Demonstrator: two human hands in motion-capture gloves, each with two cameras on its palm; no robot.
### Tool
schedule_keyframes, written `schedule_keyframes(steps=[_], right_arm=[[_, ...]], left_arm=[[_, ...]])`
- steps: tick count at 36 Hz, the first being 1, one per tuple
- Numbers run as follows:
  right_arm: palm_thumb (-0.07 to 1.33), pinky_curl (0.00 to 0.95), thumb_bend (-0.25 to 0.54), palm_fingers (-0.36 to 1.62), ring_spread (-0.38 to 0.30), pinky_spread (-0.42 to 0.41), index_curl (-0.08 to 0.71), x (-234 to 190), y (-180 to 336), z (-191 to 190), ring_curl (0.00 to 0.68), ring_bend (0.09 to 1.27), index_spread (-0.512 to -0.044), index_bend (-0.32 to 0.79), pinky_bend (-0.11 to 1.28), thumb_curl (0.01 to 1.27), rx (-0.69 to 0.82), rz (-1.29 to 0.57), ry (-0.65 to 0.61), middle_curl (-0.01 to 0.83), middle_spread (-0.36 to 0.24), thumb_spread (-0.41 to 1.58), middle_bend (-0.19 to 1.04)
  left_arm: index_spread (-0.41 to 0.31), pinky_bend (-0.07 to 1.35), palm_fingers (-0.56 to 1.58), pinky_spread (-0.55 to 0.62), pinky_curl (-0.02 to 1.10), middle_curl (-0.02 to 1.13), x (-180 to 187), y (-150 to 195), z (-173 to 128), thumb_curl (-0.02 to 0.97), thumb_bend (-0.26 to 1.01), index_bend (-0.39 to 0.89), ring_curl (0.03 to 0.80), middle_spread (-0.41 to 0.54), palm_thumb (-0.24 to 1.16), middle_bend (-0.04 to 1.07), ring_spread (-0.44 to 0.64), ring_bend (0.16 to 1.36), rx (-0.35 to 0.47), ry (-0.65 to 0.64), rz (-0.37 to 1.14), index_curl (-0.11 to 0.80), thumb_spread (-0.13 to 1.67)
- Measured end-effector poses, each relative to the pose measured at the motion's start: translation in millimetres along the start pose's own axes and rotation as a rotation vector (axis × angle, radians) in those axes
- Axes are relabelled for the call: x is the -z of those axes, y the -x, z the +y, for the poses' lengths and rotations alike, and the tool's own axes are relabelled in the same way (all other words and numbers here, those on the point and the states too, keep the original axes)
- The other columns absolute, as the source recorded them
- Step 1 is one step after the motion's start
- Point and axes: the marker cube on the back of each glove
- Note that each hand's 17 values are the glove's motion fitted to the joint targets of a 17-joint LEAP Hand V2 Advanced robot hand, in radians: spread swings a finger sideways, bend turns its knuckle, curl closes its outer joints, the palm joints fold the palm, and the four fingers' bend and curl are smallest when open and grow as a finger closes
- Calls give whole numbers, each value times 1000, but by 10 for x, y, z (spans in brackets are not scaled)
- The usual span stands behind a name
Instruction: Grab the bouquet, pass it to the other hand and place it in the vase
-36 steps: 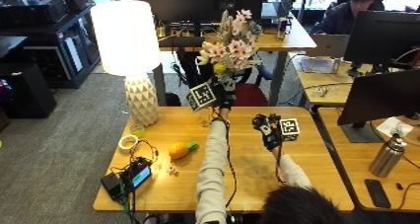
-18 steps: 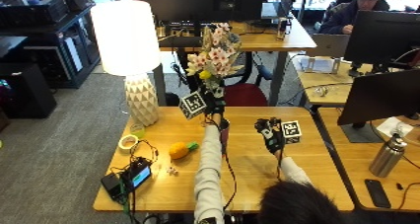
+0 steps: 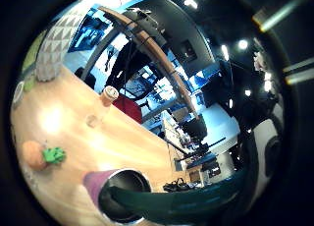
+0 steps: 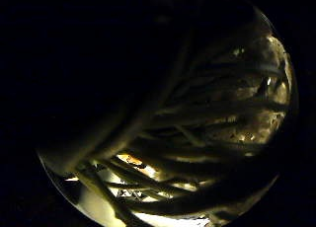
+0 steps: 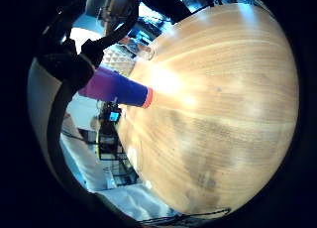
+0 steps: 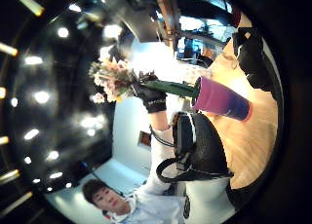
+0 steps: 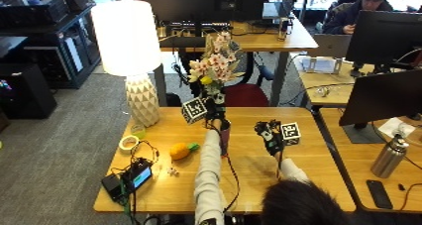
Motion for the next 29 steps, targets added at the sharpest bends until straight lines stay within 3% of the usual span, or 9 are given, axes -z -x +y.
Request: schedule_keyframes(steps=[11,12,13,14,15,18,23,26,29], right_arm=[[698,335,-21,1076,-154,33,290,-18,-55,8,403,482,-189,107,336,448,-40,20,2,466,-84,1093,396],[698,335,-21,1077,-155,34,289,-1,-95,3,403,481,-189,107,334,447,-49,51,-5,466,-84,1093,395],[698,335,-21,1079,-155,34,290,11,-119,-3,403,478,-189,112,327,447,-50,69,-10,468,-84,1093,398],[698,334,-21,1079,-155,35,289,18,-125,-6,404,478,-189,112,320,446,-43,72,-10,468,-84,1093,398],[700,334,-20,1082,-155,35,291,21,-120,-8,404,475,-187,119,316,445,-32,66,-9,468,-84,1095,396],[704,334,-19,1089,-155,37,293,40,-116,-18,405,467,-186,120,306,445,6,51,-5,470,-84,1096,398],[711,332,-18,1090,-155,40,297,102,-187,-26,408,462,-183,126,275,443,-55,59,-33,471,-84,1096,396],[713,334,-19,1092,-155,41,298,164,-232,-28,409,458,-181,123,268,443,-92,74,-48,472,-84,1095,394],[714,336,-20,1094,-155,47,299,186,-227,-93,410,455,-180,122,263,442,-30,17,-49,472,-84,1094,392]], left_arm=[[-314,655,1360,-443,455,539,90,61,203,630,-53,215,453,-371,575,737,-388,765,-212,27,-36,506,621],[-309,661,1342,-446,456,539,150,113,295,625,-58,189,450,-370,560,736,-387,757,-208,61,-97,501,628],[-249,656,1073,-424,450,535,229,212,380,589,-97,-35,446,-354,475,732,-371,755,-201,98,-185,435,704],[-201,631,867,-387,443,520,327,345,457,561,-113,-124,446,-331,419,686,-353,761,-186,135,-288,390,733],[-131,570,457,-281,443,509,435,488,524,538,-130,-105,456,-273,355,586,-295,738,-163,169,-393,377,737],[-4,543,-127,-20,500,545,726,803,667,494,-123,22,518,-81,240,466,-110,736,-102,226,-589,372,736],[123,466,-178,210,377,377,899,872,742,452,-85,55,381,137,148,260,123,650,-141,231,-584,297,727],[165,451,-152,301,345,333,830,833,685,436,-65,44,346,215,131,227,206,640,-251,226,-470,260,723],[173,450,-125,363,332,317,717,862,695,421,-59,56,328,265,113,214,266,633,-259,276,-493,234,721]])
